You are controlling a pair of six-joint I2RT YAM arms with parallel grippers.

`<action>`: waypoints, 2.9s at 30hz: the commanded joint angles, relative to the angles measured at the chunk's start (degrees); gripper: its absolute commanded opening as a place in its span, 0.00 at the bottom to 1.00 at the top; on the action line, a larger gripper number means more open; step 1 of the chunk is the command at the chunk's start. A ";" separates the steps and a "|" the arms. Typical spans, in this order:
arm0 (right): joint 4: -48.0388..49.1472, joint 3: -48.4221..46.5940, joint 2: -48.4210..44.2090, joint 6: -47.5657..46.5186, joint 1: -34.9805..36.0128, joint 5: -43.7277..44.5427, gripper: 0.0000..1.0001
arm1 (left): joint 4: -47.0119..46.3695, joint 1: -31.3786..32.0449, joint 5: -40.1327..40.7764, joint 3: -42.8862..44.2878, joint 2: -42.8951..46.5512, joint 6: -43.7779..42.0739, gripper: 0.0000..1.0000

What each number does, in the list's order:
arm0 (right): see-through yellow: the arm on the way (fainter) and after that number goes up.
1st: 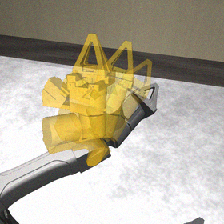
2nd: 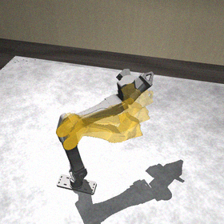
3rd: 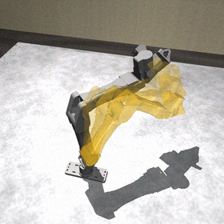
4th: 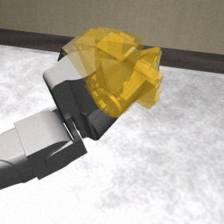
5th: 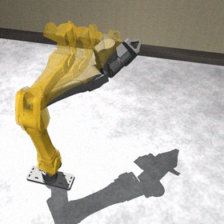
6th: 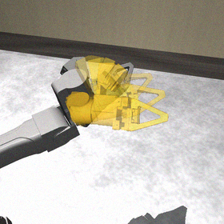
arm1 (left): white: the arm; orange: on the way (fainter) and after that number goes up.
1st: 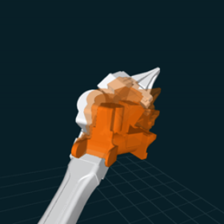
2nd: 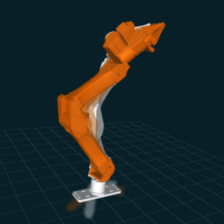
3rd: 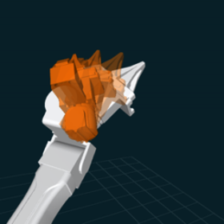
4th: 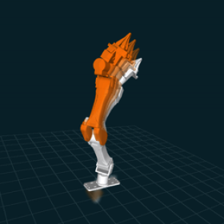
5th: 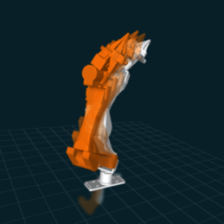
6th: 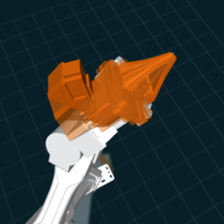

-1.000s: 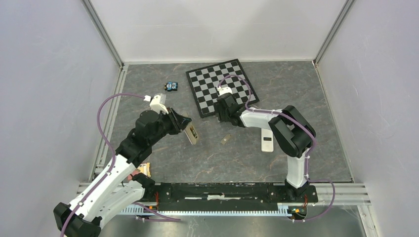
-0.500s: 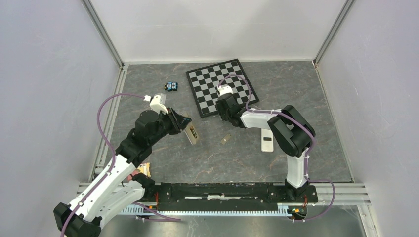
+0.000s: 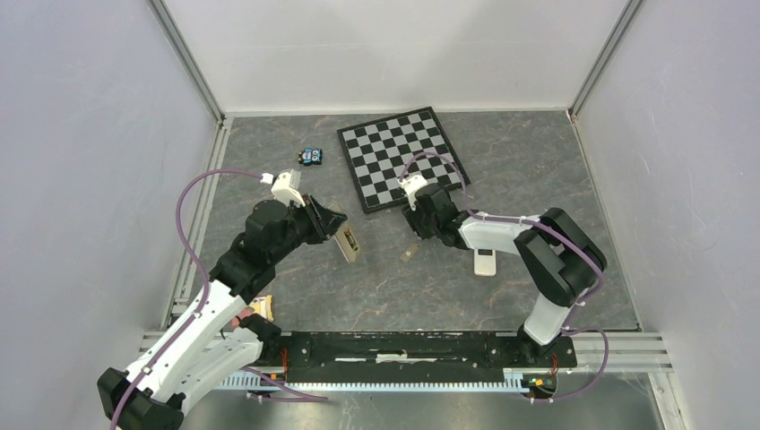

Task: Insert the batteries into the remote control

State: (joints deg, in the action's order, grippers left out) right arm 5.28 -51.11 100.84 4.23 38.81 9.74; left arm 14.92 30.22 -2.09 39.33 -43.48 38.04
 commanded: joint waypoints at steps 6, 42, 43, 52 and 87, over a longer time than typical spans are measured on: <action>-13.08 0.41 -5.08 -11.92 -0.32 -8.92 0.47 | -0.86 -0.73 -2.17 2.87 -1.47 -3.94 0.02; -15.15 -0.98 -13.14 -31.91 -2.07 -8.08 0.64 | 0.90 -2.44 -4.72 4.79 -1.05 -5.13 0.02; -16.98 -2.17 -13.09 -35.21 -2.68 -12.35 0.66 | 1.55 -2.53 -4.78 5.28 -0.95 -5.52 0.02; -41.48 -19.59 -0.40 -55.62 -7.63 -31.86 0.60 | 0.42 -3.23 -5.41 4.83 -0.76 -4.87 0.02; -31.12 -16.58 7.69 -38.03 -8.74 -21.79 0.00 | -0.70 -4.64 -7.69 3.86 -2.30 -3.13 0.02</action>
State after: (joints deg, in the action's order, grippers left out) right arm -32.21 -69.97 108.18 -43.24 30.26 -19.03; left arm 17.06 25.93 -9.19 42.78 -46.09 34.39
